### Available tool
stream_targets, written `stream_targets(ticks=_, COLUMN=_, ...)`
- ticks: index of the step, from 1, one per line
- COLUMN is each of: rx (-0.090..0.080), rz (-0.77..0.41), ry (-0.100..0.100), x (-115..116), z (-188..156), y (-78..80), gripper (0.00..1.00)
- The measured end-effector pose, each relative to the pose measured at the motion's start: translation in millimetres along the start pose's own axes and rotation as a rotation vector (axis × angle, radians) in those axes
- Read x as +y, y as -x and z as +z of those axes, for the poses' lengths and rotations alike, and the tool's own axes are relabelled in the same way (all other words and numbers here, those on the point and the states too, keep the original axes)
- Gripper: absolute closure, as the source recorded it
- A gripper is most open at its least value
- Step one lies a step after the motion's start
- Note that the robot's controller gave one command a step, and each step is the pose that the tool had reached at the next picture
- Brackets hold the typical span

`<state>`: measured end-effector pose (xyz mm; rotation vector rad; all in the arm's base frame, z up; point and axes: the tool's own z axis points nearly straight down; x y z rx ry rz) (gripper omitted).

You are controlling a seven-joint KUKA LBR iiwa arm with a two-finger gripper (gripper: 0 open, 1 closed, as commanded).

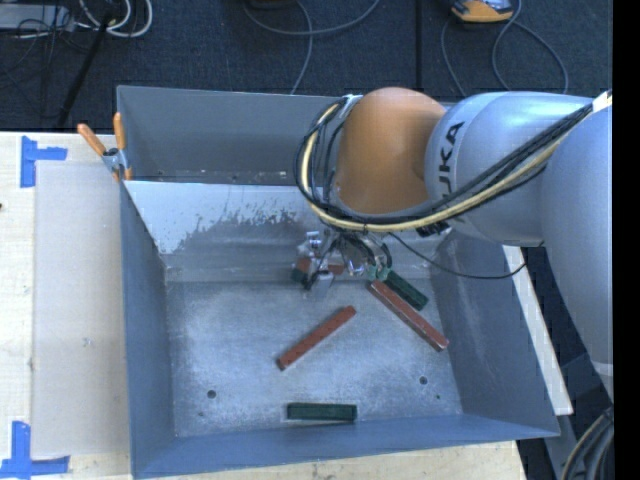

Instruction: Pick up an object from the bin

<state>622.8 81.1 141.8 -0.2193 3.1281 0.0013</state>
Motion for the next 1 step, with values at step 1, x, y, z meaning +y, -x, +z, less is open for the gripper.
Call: stream_targets(ticks=1, rx=-0.002, rz=0.002, ry=0.0, x=0.2, z=-57.0, y=2.0, gripper=1.0)
